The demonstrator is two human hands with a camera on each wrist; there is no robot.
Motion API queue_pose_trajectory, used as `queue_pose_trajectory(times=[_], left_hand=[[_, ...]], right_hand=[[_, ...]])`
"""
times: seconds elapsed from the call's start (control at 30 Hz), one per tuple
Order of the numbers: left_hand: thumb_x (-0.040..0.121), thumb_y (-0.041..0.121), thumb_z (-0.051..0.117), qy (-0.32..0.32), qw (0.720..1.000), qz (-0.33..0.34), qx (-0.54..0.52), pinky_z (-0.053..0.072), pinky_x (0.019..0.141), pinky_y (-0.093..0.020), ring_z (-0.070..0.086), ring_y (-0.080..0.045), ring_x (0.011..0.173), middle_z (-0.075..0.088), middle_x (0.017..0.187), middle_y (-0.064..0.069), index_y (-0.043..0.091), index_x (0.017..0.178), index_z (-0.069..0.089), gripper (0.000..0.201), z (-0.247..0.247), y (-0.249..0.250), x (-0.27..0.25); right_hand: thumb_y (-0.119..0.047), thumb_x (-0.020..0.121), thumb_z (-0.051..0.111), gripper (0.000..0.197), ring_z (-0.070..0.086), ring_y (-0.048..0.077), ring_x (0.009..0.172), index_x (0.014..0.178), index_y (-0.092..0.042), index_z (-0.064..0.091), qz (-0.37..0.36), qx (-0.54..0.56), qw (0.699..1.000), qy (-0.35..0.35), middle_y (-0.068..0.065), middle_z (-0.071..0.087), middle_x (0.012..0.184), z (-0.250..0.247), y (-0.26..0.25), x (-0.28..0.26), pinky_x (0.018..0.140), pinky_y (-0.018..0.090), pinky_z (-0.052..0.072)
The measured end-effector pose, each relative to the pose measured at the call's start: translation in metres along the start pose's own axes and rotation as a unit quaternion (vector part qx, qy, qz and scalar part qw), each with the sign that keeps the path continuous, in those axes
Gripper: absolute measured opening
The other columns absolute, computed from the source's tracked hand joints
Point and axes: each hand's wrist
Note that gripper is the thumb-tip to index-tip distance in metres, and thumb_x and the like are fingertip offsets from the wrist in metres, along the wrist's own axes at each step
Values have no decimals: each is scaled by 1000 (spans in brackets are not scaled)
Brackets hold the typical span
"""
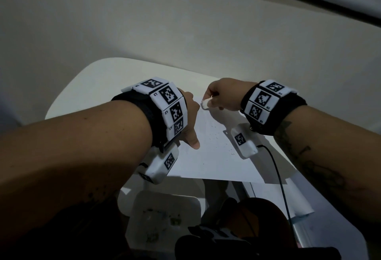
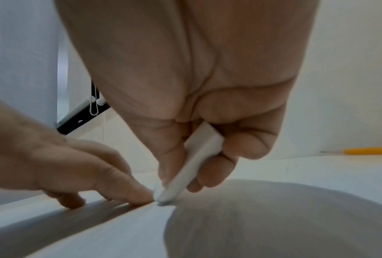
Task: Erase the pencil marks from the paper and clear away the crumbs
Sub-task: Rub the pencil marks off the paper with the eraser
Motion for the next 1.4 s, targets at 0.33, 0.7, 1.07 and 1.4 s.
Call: queue_pose_trajectory(times=[0.33, 0.7, 1.07, 1.4], left_hand=[[46, 89, 66, -29, 999, -17, 5, 19, 51, -28, 48, -22, 84, 48, 107, 1, 25, 120, 55, 98, -6, 5, -1], [54, 85, 67, -46, 998, -21, 28, 16, 51, -28, 43, -21, 87, 49, 119, -4, 23, 132, 49, 101, -11, 9, -4], [54, 90, 61, -50, 997, -35, 48, 29, 61, -33, 42, -23, 91, 46, 119, -3, 26, 138, 42, 107, -14, 15, -9], [68, 82, 58, -46, 996, -27, 70, 9, 50, -30, 23, -12, 64, 46, 129, -1, 20, 144, 38, 99, -15, 20, -13]], right_hand=[[-41, 85, 72, 12, 61, 6, 68, 93, -32, 71, -13, -19, 997, -73, -10, 71, 77, -5, 8, -9, 70, 25, 48], [-40, 84, 74, 10, 59, 5, 67, 93, -36, 72, -13, -54, 993, -103, -12, 68, 69, -7, 5, -12, 70, 23, 45], [-42, 82, 76, 14, 62, 9, 66, 88, -31, 69, -4, 19, 1000, -18, -8, 71, 73, 2, 8, 2, 63, 23, 47], [-39, 84, 75, 16, 63, 10, 66, 92, -28, 68, 1, 45, 998, 35, -5, 69, 72, 0, 9, 6, 58, 24, 45]])
Point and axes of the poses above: each hand's wrist, its own x-axis towards the middle knuckle, its own z-axis out of the palm, y = z × x
